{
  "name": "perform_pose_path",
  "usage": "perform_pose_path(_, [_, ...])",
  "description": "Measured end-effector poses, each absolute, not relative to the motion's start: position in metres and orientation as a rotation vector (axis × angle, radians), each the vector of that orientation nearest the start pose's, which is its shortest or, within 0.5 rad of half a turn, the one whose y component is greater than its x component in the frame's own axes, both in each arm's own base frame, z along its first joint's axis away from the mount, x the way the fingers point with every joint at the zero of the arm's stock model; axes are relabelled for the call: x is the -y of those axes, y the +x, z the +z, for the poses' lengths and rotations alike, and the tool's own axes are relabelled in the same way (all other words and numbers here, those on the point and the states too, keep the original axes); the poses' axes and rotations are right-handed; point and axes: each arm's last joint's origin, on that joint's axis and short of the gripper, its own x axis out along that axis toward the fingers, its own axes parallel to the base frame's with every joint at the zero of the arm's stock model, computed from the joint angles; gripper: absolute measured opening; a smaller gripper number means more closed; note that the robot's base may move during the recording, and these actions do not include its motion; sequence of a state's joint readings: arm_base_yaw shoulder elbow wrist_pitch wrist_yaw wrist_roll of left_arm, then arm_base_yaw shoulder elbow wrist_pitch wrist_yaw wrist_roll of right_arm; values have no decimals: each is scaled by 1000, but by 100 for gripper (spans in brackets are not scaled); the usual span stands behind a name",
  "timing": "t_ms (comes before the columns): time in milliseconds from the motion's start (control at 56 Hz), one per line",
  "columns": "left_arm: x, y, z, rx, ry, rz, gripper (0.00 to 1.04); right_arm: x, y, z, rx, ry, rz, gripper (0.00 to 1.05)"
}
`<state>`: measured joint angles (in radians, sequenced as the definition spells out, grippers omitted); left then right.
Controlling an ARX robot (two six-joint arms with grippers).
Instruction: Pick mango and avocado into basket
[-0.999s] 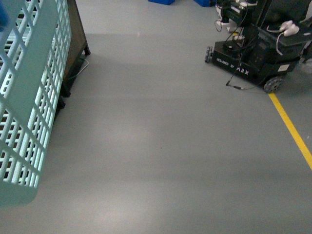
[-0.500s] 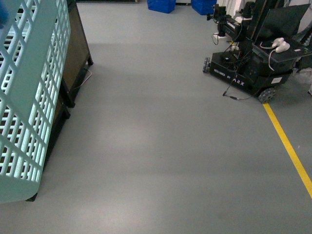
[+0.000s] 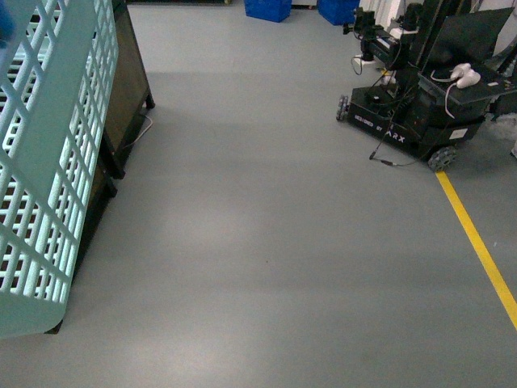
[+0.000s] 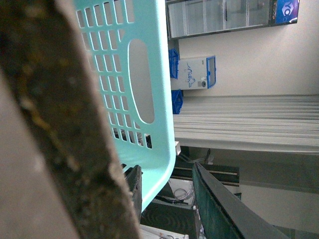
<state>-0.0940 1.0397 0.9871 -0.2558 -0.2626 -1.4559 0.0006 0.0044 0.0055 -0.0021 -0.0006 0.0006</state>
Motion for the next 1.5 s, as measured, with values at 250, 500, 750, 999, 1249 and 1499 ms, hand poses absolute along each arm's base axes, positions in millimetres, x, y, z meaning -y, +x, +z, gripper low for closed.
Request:
perform_pose_path(250, [14, 225, 349, -125, -1386, 355, 33, 0, 98, 165, -1, 1, 1, 97])
perform_pose_path(500, [14, 225, 349, -126, -1386, 355, 33, 0, 98, 165, -1, 1, 1, 97])
perform_pose_path(750, [14, 225, 349, -125, -1386, 355, 33, 0, 98, 165, -1, 1, 1, 97])
perform_pose_path(999, [14, 225, 349, -125, -1386, 355, 33, 0, 98, 165, -1, 1, 1, 97])
perform_pose_path(1249, [14, 225, 349, -125, -1386, 355, 33, 0, 98, 165, -1, 1, 1, 97])
perform_pose_path(1499, [14, 225, 349, -125, -1387, 355, 33, 0, 98, 165, -1, 1, 0, 97])
